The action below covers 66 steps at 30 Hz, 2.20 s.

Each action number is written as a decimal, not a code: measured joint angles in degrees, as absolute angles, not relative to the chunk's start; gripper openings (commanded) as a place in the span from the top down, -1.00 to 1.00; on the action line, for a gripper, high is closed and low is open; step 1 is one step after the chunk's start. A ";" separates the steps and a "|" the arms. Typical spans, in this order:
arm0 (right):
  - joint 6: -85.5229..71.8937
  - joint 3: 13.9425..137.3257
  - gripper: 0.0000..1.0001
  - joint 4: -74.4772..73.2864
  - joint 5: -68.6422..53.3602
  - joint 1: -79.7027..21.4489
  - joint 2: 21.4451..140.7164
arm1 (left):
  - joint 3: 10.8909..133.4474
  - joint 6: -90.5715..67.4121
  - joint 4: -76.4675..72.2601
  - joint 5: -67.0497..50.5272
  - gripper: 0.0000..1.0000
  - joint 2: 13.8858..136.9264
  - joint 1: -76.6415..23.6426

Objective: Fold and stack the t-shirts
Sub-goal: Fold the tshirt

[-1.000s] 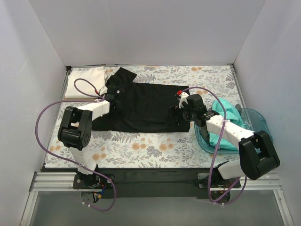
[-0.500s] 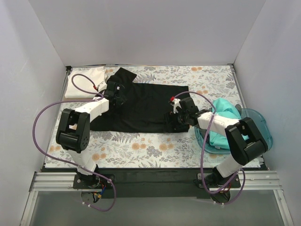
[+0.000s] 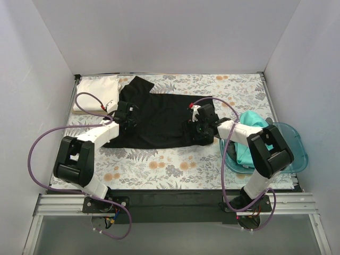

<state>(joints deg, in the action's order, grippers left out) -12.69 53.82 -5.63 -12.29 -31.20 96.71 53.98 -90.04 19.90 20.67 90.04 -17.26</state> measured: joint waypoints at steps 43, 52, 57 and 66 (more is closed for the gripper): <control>-10.76 32.77 -0.97 -14.00 -12.16 -38.48 71.18 | 30.83 -113.06 40.27 25.78 -0.95 63.48 -17.74; -11.64 35.66 -0.97 -19.14 -13.76 -40.05 67.68 | 30.15 -113.10 44.16 23.94 -0.96 50.22 -18.13; -12.03 38.28 -0.97 -17.43 -13.89 -40.16 71.11 | 32.16 -111.85 41.65 24.05 -0.96 55.20 -18.13; -12.27 39.35 -0.97 -16.27 -11.55 -40.16 76.71 | 34.52 -110.30 35.53 24.21 -0.97 66.54 -18.13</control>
